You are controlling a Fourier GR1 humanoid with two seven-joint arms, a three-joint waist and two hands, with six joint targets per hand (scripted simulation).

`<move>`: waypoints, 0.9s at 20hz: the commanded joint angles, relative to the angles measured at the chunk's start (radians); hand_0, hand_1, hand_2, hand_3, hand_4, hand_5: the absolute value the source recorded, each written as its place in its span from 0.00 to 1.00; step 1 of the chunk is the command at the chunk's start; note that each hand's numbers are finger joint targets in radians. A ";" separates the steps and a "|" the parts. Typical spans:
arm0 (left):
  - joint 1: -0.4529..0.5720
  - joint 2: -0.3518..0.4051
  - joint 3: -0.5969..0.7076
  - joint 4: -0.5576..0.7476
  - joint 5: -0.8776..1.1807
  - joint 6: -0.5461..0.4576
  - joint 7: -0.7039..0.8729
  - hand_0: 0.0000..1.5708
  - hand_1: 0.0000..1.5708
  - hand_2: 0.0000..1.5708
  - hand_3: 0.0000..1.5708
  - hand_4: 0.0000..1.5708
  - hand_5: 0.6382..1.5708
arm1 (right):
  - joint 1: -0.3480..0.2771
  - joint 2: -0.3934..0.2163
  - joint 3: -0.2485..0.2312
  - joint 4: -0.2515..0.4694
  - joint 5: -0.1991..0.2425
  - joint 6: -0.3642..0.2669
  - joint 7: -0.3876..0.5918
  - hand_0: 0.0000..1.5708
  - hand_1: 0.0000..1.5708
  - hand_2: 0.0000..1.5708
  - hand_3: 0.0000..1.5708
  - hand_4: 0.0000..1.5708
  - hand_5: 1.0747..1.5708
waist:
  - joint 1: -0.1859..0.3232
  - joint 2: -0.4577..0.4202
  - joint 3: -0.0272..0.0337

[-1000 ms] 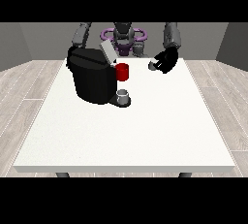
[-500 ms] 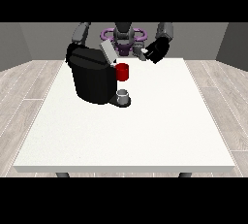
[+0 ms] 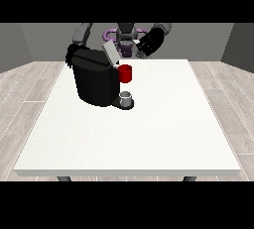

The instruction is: Insert the coffee pod into the coffee machine and close the lid

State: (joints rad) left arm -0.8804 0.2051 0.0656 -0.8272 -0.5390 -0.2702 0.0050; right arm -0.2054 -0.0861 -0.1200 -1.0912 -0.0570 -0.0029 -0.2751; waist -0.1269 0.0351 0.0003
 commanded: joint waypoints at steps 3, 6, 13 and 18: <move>-0.038 0.032 0.055 0.021 0.028 0.000 0.019 0.88 0.88 0.90 0.80 0.38 1.00 | -0.014 -0.013 -0.002 -0.058 -0.026 0.020 0.038 0.00 0.00 0.00 0.00 0.14 1.00 | -0.048 0.032 -0.0003; -0.100 0.071 0.083 0.051 0.009 0.068 -0.002 0.87 0.87 0.91 0.86 0.39 1.00 | -0.061 -0.002 0.009 -0.062 -0.030 0.048 -0.035 0.00 0.00 0.00 0.00 0.16 1.00 | -0.096 0.156 -0.0003; -0.170 0.149 0.140 0.099 0.039 0.053 -0.017 0.89 0.89 0.92 0.90 0.39 1.00 | -0.070 -0.032 0.038 -0.073 -0.015 0.113 -0.069 0.00 0.00 0.00 0.00 0.00 1.00 | -0.115 0.216 -0.0002; -0.247 0.140 0.152 0.093 0.056 0.053 0.046 0.93 0.93 0.94 0.89 0.38 1.00 | -0.110 -0.023 0.031 0.011 -0.016 0.131 -0.120 0.00 0.00 0.00 0.00 0.12 1.00 | -0.096 0.245 0.0001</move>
State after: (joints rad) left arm -1.0885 0.3351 0.2028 -0.7478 -0.4949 -0.2158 0.0274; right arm -0.3079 -0.1249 -0.1000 -1.1103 -0.0863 0.1302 -0.3662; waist -0.2253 0.2652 0.0000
